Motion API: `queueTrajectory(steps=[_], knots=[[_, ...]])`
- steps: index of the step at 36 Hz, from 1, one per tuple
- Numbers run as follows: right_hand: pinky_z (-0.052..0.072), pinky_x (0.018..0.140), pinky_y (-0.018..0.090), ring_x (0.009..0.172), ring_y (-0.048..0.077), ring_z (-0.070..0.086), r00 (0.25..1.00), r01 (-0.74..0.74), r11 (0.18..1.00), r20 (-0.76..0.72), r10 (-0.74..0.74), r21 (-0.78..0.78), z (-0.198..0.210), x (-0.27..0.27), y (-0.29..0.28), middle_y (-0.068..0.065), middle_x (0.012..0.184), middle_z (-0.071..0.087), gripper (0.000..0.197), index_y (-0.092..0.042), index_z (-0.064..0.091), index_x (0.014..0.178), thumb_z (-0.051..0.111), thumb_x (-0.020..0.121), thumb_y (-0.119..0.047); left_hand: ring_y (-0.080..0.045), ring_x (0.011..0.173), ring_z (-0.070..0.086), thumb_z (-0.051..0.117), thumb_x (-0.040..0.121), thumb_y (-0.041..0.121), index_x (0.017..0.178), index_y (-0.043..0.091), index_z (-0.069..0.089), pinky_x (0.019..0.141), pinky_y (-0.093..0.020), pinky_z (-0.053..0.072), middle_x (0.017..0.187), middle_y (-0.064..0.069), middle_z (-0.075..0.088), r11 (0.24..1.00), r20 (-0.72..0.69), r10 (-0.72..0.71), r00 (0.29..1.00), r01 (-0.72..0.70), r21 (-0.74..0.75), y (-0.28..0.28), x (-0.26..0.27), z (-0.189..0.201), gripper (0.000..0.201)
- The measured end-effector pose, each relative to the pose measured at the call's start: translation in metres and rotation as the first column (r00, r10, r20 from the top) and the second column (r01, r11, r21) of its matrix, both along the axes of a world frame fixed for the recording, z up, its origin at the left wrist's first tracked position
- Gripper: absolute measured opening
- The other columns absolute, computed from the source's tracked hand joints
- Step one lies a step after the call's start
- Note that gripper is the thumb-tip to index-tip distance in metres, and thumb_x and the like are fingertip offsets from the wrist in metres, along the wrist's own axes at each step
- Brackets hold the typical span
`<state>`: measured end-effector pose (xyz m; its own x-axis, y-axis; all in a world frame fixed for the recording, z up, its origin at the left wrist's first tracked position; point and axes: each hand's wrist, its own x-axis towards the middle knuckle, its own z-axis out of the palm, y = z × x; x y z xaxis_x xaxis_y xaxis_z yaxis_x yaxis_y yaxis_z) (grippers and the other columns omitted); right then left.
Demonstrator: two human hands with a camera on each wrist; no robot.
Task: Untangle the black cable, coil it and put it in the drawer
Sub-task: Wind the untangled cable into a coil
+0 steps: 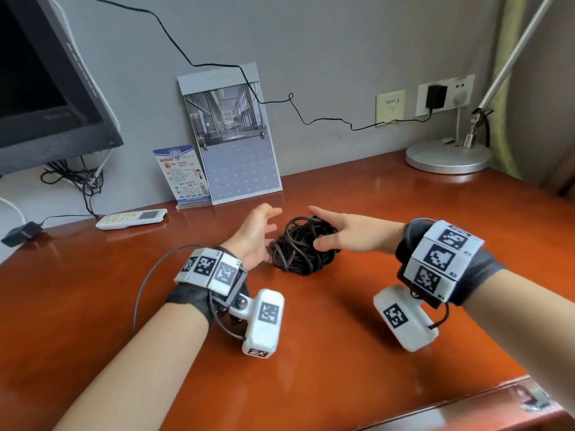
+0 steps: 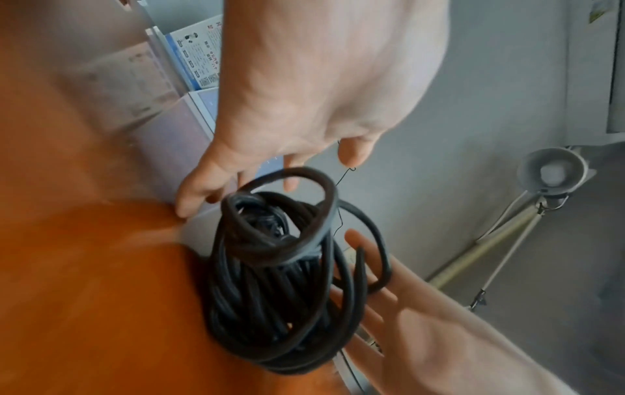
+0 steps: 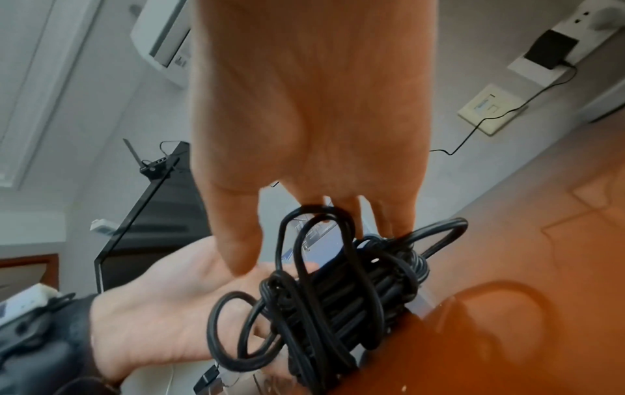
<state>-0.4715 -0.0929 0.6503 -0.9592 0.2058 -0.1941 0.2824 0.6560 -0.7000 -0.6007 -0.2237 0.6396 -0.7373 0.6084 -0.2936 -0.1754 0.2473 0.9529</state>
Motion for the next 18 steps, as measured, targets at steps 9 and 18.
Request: queueTrajectory(steps=[9,18], knots=[[0.033,0.107,0.049,0.133,0.030,0.025,0.986,0.016,0.947,0.150,-0.068,0.322,-0.010,-0.010,-0.008,0.005,0.144,0.031,0.116,-0.034,-0.007,0.146,0.075,0.066,-0.052,-0.037,0.112,0.055,0.017,0.078,-0.020,0.130,-0.021,0.033,0.076,-0.040,0.052,0.125,-0.031,0.050,0.988,0.199,-0.153,0.968,0.144,0.055,-0.014,0.006,0.003,0.054],[0.043,0.060,0.021,0.087,0.017,0.054,0.984,0.176,0.971,-0.059,-0.169,0.160,-0.011,-0.007,0.004,0.000,0.098,0.054,0.060,-0.013,0.033,0.107,0.077,0.073,-0.033,-0.019,0.087,0.059,0.051,0.088,0.000,0.100,0.007,0.060,0.078,-0.031,0.053,0.094,-0.009,0.063,0.987,0.132,-0.153,0.979,0.158,-0.026,0.001,0.023,0.004,0.016]])
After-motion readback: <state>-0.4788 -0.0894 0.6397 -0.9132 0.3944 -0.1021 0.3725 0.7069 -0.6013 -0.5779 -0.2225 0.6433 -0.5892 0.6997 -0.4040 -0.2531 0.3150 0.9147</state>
